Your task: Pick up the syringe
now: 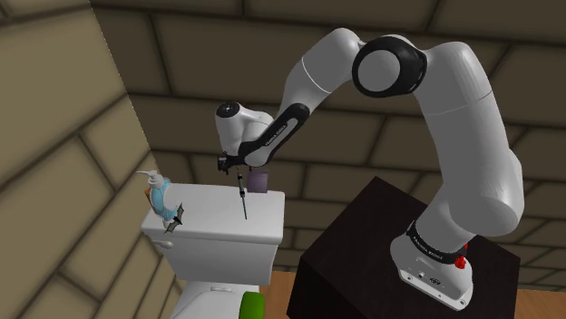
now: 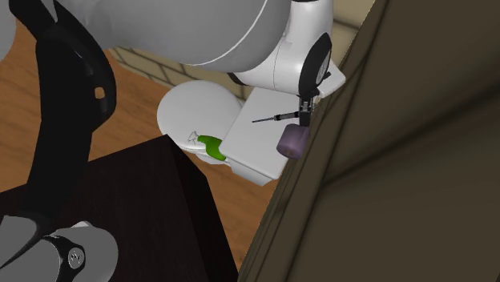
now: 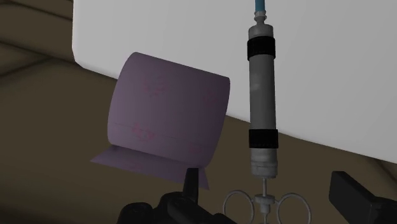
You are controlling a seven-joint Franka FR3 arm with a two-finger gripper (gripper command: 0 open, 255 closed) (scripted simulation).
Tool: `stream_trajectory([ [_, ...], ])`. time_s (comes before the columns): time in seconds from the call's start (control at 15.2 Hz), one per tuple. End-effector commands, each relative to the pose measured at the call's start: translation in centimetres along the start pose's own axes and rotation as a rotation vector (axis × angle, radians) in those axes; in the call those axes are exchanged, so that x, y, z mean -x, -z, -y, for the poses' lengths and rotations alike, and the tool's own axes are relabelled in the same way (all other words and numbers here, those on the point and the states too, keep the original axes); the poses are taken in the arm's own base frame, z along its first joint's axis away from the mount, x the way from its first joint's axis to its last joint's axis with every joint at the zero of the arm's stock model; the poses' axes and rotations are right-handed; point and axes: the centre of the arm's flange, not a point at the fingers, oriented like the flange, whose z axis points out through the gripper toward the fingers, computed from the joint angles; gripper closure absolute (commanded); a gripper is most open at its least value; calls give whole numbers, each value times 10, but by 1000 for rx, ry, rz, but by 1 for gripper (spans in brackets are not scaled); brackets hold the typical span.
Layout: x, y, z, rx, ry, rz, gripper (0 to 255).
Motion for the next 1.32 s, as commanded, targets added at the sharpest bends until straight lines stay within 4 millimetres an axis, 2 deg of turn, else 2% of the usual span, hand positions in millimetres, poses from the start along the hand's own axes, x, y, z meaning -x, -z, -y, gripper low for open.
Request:
stream_trajectory([
  [0.0, 19, -22, -5, 28, 12, 39, 255],
  [0.07, 19, -17, -4, 28, 12, 40, 255],
  [0.13, 6, -17, 4, 28, 12, 38, 255],
  [1.12, -13, 59, 0, 28, 12, 38, 255],
  [1.25, -13, 60, 0, 28, 12, 38, 255],
])
